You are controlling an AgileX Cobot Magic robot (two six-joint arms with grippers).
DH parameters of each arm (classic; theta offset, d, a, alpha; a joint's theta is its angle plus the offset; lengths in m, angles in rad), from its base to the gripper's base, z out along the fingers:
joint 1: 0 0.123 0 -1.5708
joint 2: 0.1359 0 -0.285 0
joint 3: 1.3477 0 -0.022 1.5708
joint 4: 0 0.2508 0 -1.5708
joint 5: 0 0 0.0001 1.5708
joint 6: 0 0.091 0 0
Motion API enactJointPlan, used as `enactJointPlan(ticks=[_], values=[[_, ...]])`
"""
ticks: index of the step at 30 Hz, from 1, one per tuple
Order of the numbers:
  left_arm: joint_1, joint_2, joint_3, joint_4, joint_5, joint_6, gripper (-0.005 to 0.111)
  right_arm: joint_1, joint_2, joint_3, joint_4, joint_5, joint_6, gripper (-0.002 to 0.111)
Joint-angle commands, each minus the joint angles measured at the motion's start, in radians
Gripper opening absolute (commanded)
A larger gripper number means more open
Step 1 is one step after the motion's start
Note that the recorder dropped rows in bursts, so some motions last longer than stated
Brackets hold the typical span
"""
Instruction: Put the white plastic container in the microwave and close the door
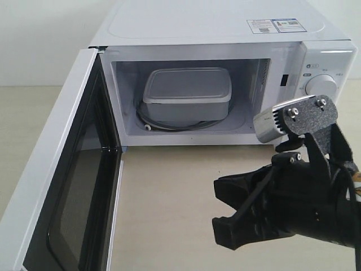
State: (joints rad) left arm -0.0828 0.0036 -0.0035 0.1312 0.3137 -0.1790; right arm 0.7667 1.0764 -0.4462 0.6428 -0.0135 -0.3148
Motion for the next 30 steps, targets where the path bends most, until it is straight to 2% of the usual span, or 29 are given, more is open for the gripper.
enactJointPlan(ticks=[1, 9, 12, 18, 23, 24, 26, 30], values=[[0.002, -0.004, 0.004, 0.000, -0.001, 0.003, 0.004, 0.001, -0.008, 0.007, -0.009, 0.005, -0.004, 0.000], [0.002, -0.004, 0.004, 0.000, -0.001, 0.003, 0.004, -0.006, -0.027, 0.007, -0.011, 0.043, -0.035, 0.000], [0.002, -0.004, 0.004, 0.000, -0.001, 0.003, 0.004, -0.060, -0.087, 0.007, -0.001, 0.081, -0.021, 0.000], [0.002, -0.004, 0.004, 0.000, -0.001, 0.003, 0.004, -0.292, -0.296, 0.047, 0.015, 0.123, 0.028, 0.000], [0.002, -0.004, 0.004, 0.000, -0.001, 0.003, 0.004, -0.505, -0.534, 0.146, -0.013, 0.146, 0.025, 0.000], [0.002, -0.004, 0.004, 0.000, -0.001, 0.003, 0.004, -0.583, -0.625, 0.190, -0.015, 0.142, 0.019, 0.000], [0.002, -0.004, 0.004, 0.000, -0.001, 0.003, 0.004, -0.666, -0.739, 0.242, -0.023, 0.144, 0.017, 0.000], [0.002, -0.004, 0.004, 0.000, -0.001, 0.003, 0.004, -0.697, -0.832, 0.336, -0.050, 0.159, 0.010, 0.000]])
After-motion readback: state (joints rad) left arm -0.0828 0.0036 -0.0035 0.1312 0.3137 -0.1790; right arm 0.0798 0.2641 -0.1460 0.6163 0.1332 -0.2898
